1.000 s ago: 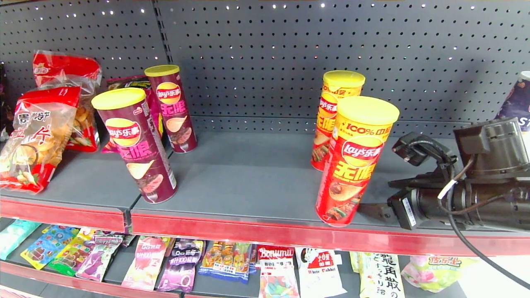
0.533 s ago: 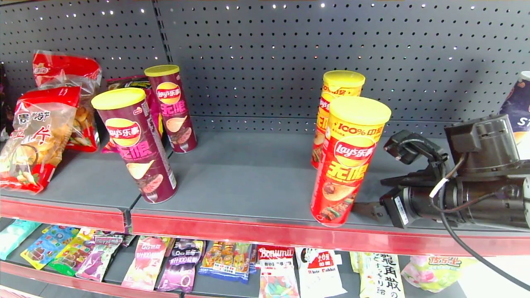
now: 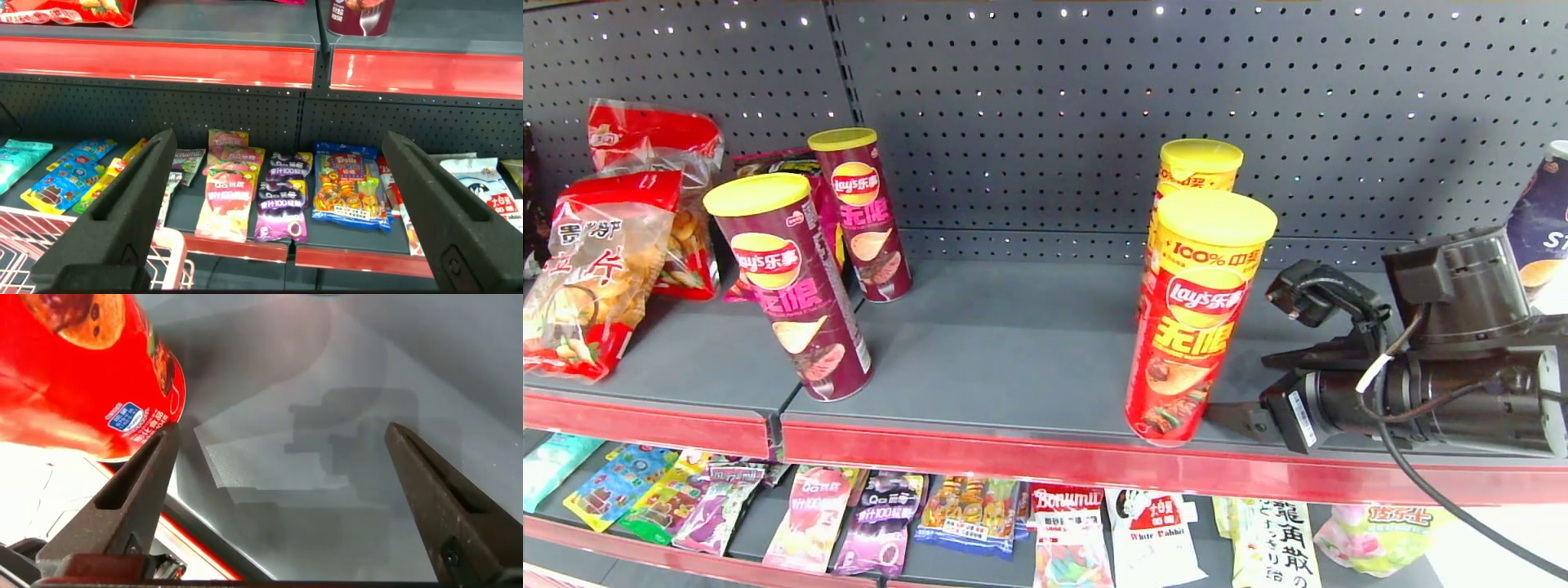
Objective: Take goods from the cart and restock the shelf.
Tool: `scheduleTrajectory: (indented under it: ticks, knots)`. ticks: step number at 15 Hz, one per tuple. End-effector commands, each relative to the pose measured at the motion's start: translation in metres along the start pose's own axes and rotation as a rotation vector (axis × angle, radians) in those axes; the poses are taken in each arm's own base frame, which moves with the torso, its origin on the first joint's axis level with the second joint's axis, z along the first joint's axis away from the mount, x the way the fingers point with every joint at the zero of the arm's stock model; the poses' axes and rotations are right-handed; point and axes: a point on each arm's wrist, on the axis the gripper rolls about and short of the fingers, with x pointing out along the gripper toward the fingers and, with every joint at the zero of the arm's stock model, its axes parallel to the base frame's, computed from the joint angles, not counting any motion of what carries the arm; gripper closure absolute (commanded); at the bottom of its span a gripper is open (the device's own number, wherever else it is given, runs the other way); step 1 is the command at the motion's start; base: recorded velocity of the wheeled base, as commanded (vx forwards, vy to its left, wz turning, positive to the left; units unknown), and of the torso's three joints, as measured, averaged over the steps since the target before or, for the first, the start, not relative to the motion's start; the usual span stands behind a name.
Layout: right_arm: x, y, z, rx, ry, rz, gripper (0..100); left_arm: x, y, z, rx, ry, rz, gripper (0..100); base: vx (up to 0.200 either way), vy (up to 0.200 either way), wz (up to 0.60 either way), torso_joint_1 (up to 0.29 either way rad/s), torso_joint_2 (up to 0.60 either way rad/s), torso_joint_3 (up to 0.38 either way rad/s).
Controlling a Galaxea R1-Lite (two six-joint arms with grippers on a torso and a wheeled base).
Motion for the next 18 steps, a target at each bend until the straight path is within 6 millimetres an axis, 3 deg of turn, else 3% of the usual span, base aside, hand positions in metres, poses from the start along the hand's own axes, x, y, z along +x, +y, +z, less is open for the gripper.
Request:
scheduleTrajectory:
  ticks: [1,8,10,11,12,13,15,18]
  knots:
    - [0.0,0.0,0.001,-0.002,-0.002,0.002,0,0.0,0.0,0.0,0.0,-0.001,0.001,0,0.0,0.0,0.0,0.0,0.0,0.0]
    - [-0.005,0.001,-0.003,0.003,-0.006,0.0,0,0.0,0.0,0.0,0.0,-0.001,0.001,0,0.0,0.0,0.0,0.0,0.0,0.0]
    - [-0.05,-0.009,-0.003,0.027,-0.115,-0.095,0,0.0,0.0,0.0,0.0,-0.001,0.001,0,0.0,0.0,0.0,0.0,0.0,0.0]
    - [-0.075,-0.008,-0.013,0.029,-0.164,-0.132,0,0.0,0.0,0.0,0.0,-0.001,0.001,0,0.0,0.0,0.0,0.0,0.0,0.0]
    - [-0.086,-0.006,-0.018,0.026,-0.189,-0.141,0,0.0,0.0,0.0,0.0,-0.001,0.001,0,0.0,0.0,0.0,0.0,0.0,0.0]
    - [-0.118,-0.002,-0.037,0.026,-0.266,-0.163,0,0.0,0.0,0.0,0.0,-0.001,0.001,0,0.0,0.0,0.0,0.0,0.0,0.0]
    - [-0.137,0.002,-0.061,0.034,-0.308,-0.209,0,0.0,0.0,0.0,0.0,-0.001,0.001,0,0.0,0.0,0.0,0.0,0.0,0.0]
    - [-0.16,0.01,-0.118,0.046,-0.347,-0.285,0,0.0,0.0,0.0,0.0,-0.001,0.001,0,0.0,0.0,0.0,0.0,0.0,0.0]
